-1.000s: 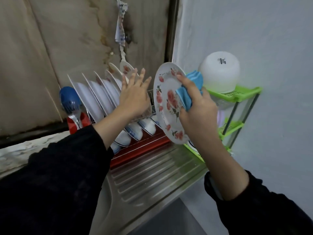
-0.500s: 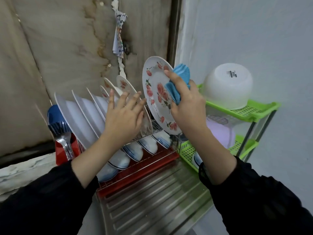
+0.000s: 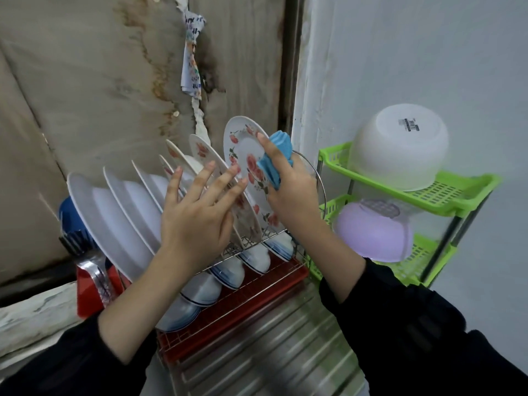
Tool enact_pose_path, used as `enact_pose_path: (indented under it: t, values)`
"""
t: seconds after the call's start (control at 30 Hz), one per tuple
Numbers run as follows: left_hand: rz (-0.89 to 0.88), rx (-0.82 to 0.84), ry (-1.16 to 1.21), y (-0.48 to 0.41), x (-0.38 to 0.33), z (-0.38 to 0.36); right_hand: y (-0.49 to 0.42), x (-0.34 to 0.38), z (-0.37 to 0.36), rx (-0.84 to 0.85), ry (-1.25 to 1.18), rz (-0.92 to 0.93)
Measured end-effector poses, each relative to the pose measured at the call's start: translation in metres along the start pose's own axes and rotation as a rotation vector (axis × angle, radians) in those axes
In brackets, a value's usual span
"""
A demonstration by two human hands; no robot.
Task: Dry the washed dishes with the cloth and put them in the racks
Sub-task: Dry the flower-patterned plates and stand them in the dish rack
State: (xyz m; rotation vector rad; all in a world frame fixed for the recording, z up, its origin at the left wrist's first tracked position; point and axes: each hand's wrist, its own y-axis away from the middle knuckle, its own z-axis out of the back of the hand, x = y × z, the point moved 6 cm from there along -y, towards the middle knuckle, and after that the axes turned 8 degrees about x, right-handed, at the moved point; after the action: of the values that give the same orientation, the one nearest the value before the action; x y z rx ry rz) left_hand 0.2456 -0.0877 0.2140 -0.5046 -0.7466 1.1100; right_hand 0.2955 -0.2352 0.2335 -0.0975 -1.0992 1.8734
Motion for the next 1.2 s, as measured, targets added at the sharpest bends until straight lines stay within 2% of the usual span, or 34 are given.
enact_pose_path:
  t: [0.13,0.47,0.57,0.7,0.9,1.0,1.2]
  values:
    - [0.007,-0.009,-0.017,0.001,0.002,-0.001,0.002,-0.007,-0.017,0.03,-0.021,-0.027]
    - [-0.009,-0.027,-0.016,0.004,0.004,-0.002,0.025,-0.019,-0.026,-0.153,-0.01,0.061]
    - [-0.01,-0.03,-0.011,0.004,0.004,-0.002,0.028,-0.009,-0.027,-0.124,0.013,0.158]
    - [-0.009,0.008,-0.021,0.004,0.003,-0.003,0.039,-0.009,-0.033,-0.037,-0.038,0.176]
    - [0.038,0.059,-0.001,0.008,-0.001,0.003,0.055,-0.019,-0.031,0.081,-0.271,0.035]
    - [0.054,0.096,0.043,0.016,-0.003,0.01,0.061,-0.019,-0.03,0.122,-0.348,0.023]
    - [0.136,0.17,0.085,0.044,-0.004,0.027,0.091,-0.005,-0.017,0.055,-0.391,-0.022]
